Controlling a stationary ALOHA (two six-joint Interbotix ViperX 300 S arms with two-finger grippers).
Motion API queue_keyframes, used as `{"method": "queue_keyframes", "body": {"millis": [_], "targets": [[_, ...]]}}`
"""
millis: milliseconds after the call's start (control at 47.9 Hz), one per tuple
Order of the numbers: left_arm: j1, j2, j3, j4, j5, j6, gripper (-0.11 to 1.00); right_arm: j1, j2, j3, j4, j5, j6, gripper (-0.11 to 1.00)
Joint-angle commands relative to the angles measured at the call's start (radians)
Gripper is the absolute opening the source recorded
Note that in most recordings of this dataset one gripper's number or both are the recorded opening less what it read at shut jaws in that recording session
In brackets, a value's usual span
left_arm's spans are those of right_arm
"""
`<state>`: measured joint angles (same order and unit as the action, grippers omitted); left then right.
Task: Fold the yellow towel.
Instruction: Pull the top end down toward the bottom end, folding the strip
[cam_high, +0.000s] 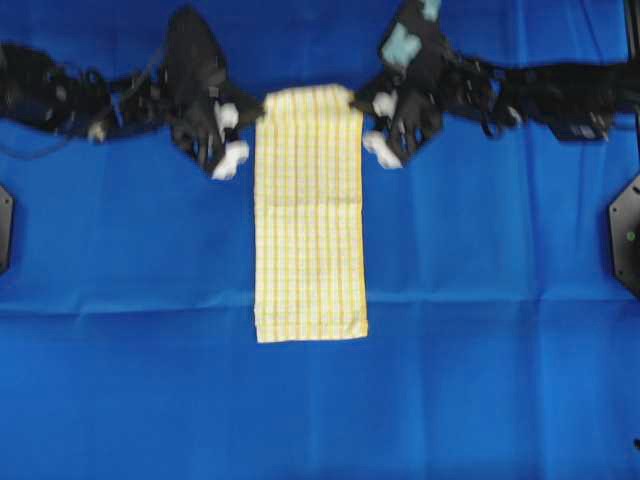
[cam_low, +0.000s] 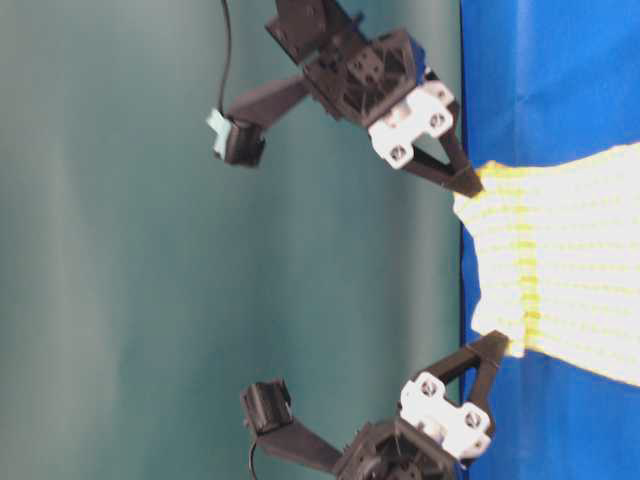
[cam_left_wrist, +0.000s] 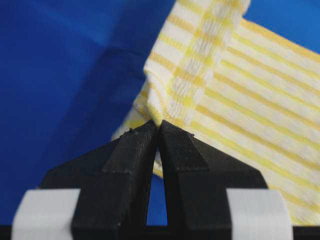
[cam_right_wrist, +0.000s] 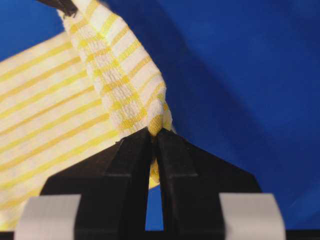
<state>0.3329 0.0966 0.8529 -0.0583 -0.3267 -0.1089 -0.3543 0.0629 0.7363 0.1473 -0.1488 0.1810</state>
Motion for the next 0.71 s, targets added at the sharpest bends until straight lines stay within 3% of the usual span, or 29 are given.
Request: {"method": "queue_keyframes", "body": {"millis": [0, 376, 689], "targets": [[-0.044, -0.052, 0.008, -0.003, -0.005, -0.017, 0.02, 0.034, -0.063, 0.028, 0.015, -0.018, 0.002, 0.03], [-0.268, -0.156, 0.075, -0.003, -0.003, -0.169, 0.02, 0.216, -0.153, 0.140, 0.089, -0.078, 0.002, 0.03], [-0.439, -0.143, 0.069, -0.003, -0.005, -0.229, 0.02, 0.362, -0.153, 0.152, 0.147, -0.084, 0.003, 0.03]]}}
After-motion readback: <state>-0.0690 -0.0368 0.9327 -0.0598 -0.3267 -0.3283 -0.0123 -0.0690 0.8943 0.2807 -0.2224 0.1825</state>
